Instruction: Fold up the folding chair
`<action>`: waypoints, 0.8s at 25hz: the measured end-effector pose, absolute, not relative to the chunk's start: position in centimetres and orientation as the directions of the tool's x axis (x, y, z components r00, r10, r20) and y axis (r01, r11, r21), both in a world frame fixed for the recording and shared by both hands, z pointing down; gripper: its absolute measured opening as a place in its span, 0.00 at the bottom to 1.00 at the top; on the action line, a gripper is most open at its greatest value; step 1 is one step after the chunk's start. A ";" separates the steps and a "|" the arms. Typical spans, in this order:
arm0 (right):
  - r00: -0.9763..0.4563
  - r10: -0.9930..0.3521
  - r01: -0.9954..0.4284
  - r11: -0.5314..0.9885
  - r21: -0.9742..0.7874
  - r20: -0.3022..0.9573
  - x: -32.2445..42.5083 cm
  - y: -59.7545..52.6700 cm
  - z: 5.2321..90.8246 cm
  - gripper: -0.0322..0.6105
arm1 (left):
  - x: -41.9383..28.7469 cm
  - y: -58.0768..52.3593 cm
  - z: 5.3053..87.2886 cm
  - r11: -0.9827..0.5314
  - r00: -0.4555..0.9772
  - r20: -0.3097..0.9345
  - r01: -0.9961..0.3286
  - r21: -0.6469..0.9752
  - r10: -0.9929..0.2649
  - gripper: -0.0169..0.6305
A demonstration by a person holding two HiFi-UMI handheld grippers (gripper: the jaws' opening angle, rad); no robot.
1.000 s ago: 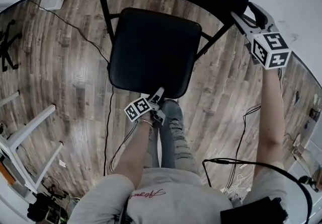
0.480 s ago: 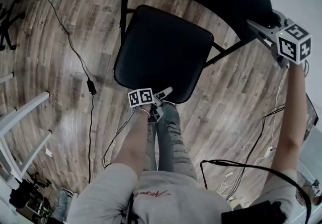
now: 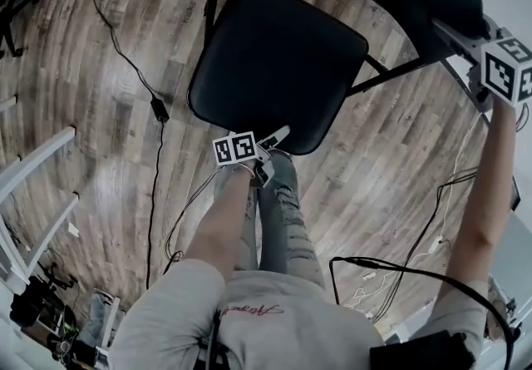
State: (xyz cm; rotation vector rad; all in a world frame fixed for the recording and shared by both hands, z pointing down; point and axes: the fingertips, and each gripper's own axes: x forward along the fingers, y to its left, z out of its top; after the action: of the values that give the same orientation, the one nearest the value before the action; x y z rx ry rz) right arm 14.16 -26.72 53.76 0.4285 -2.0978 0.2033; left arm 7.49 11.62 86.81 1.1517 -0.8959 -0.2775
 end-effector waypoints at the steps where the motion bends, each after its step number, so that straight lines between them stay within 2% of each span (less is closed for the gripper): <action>1: -0.488 -0.221 -0.378 0.925 0.024 0.845 14.1 -26.7 53.7 0.49 | 7.5 11.6 86.7 0.422 0.640 0.459 -0.224 0.878 -0.615 0.67; 5: -0.507 -0.249 -0.348 0.935 0.069 0.825 13.3 -26.3 52.1 0.49 | 7.6 11.2 84.9 0.456 0.651 0.447 -0.170 0.874 -0.614 0.62; 13: -0.497 -0.404 -0.317 0.908 0.273 0.768 12.7 -23.2 45.4 0.49 | 8.9 5.5 75.8 0.684 0.606 0.593 -0.108 0.722 -0.530 0.58; 20: -0.465 -0.457 -0.316 0.886 0.340 0.758 13.9 -22.2 42.9 0.49 | 11.0 -0.2 70.9 0.806 0.565 0.679 -0.041 0.591 -0.470 0.58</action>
State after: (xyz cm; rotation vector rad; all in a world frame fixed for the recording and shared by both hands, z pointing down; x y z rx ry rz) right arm 13.85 -22.17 42.95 0.5570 -2.0938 -0.1862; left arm 10.95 -0.22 70.95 0.6016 -0.9492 -0.2710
